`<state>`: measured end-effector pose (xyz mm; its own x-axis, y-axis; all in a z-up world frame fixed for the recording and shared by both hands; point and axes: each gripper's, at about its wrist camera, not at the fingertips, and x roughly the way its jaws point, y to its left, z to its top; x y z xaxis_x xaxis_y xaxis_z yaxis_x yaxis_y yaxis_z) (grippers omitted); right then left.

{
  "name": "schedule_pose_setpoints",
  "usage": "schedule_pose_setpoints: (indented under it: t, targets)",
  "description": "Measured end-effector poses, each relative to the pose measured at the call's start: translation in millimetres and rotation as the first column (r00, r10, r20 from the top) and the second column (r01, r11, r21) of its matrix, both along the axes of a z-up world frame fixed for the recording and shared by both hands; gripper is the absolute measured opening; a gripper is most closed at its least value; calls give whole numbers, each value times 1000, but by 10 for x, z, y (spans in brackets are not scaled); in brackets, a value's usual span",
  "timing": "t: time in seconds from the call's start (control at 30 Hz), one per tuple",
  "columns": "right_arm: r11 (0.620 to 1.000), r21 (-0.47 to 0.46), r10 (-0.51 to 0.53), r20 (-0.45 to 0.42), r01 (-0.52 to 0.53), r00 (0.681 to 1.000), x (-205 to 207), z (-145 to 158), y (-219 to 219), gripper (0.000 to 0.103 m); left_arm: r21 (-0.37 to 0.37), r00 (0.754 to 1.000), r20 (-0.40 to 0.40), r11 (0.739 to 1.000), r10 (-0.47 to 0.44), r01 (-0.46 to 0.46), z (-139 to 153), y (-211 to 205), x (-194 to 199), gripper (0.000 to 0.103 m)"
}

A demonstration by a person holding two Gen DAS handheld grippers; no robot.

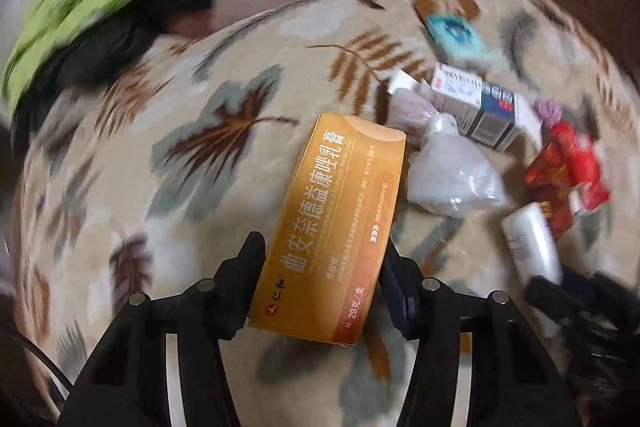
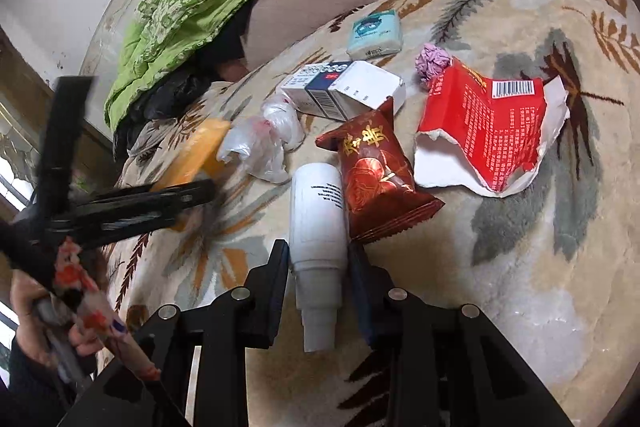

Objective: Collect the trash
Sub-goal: 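Grasp the orange medicine box with the left tool while the right tool grasps the white bottle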

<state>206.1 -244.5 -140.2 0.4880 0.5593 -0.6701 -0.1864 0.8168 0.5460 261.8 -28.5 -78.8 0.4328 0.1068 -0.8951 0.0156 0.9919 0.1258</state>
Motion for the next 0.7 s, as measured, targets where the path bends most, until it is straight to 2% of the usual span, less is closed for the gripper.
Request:
schedule_pose_setpoints:
  t: [0.13,0.2,0.33,0.47,0.6,0.7]
  targets:
    - [998,62,-19,60,16,998,-135,162,-79,32,-188,990,89,978,112,-93,458,98,-414,54]
    - [997,78,-24,82,18,996,-208,272,-103,32,-243,983,122,964,136,-104,640,55,-616,54]
    - [994,101,-44,148,30,988,-403,534,-162,32,-308,968,179,945,175,-114,878,-107,-1023,54]
    - [993,105,-69,191,50,979,-657,707,-298,32,-376,959,203,920,198,-110,872,-274,-1420,54]
    - [992,92,-108,216,89,970,-964,771,-534,32,-396,944,274,916,181,-61,723,-364,-1690,54]
    - [987,95,-146,224,127,964,-1178,837,-716,32,-391,951,266,920,155,-40,648,-473,-1733,54]
